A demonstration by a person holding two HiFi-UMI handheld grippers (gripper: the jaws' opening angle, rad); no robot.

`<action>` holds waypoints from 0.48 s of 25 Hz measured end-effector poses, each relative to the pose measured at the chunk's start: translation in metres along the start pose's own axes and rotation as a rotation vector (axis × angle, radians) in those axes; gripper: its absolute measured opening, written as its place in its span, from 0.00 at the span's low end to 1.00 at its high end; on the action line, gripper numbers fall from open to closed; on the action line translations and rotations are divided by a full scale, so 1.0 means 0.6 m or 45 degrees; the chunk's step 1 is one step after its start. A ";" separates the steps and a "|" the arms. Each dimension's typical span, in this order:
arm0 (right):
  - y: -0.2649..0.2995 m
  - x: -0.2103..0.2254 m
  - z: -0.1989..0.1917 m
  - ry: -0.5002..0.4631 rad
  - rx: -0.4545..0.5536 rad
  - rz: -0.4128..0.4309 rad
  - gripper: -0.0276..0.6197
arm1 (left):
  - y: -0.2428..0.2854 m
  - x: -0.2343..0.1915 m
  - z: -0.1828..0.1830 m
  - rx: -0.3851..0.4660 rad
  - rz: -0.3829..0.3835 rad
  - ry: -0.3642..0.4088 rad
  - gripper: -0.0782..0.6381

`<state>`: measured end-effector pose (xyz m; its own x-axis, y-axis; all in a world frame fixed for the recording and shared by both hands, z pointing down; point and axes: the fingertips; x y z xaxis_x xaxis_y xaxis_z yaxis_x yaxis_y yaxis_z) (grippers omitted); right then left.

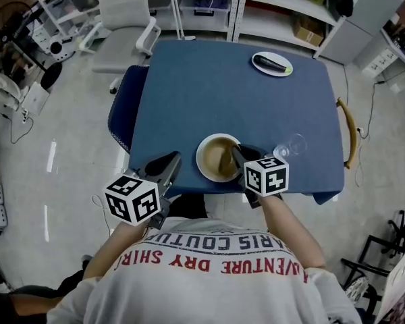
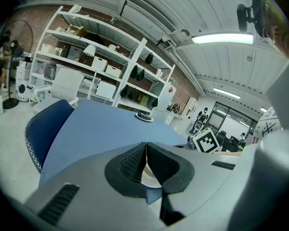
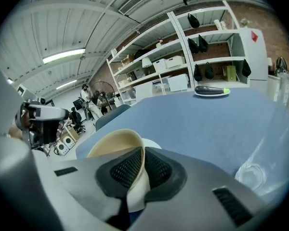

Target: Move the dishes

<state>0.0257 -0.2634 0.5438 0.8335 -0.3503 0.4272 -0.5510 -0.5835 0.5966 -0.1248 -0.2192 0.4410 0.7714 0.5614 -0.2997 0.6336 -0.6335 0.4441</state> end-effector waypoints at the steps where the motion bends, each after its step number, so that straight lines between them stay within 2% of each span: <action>1: 0.000 -0.001 0.000 0.010 0.000 0.006 0.10 | 0.000 -0.002 0.001 0.001 0.001 0.000 0.15; 12: -0.003 -0.020 0.060 0.010 0.073 0.027 0.09 | 0.016 -0.035 0.024 -0.011 -0.007 0.012 0.15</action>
<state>0.0180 -0.2845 0.5133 0.8211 -0.3573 0.4452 -0.5653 -0.6171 0.5474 -0.1345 -0.2447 0.4394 0.7673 0.5700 -0.2938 0.6371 -0.6257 0.4500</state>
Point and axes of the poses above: the fingertips, and each gripper's own axes: y forward along the fingers, x to its right, z out of its top, and after that the axes turned 9 degrees about y, right-handed
